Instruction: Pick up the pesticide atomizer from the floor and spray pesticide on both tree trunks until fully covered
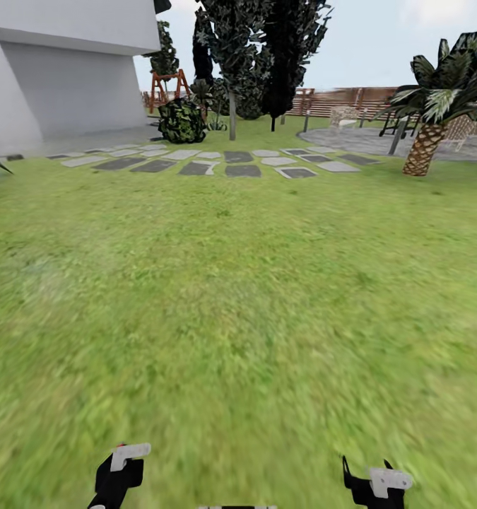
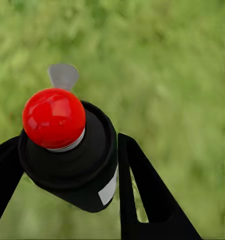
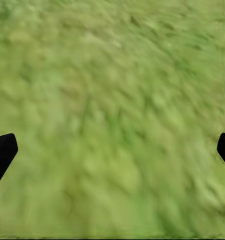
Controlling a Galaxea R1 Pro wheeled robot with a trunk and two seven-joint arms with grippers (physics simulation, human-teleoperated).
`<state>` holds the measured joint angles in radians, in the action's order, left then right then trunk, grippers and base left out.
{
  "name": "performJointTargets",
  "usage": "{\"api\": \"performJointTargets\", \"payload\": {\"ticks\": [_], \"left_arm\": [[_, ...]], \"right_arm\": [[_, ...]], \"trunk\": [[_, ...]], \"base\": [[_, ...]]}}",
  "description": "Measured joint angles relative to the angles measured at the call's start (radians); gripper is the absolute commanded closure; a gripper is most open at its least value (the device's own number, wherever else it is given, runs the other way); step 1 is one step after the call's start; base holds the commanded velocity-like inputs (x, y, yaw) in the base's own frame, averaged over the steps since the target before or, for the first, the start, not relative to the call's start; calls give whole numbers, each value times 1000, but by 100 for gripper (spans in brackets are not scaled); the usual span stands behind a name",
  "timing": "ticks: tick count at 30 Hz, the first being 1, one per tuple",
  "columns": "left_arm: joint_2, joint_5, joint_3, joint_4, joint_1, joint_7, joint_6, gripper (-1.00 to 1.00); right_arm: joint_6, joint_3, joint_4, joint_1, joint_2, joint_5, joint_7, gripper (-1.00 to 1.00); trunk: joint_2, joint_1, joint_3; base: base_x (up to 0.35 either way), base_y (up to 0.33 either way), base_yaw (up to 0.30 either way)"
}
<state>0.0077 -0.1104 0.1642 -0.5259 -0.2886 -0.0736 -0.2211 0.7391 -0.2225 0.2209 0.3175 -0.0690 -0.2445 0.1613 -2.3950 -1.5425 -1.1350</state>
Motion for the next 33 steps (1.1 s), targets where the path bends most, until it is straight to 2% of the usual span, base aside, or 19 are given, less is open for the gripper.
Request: {"api": "performJointTargets", "payload": {"ticks": [33], "left_arm": [[-1, 0, -1, 1, 0, 0, 0, 100]], "right_arm": [[0, 0, 0, 0, 0, 0, 0, -100]], "trunk": [[0, 0, 0]], "base": [[-86, -268, -300]]}}
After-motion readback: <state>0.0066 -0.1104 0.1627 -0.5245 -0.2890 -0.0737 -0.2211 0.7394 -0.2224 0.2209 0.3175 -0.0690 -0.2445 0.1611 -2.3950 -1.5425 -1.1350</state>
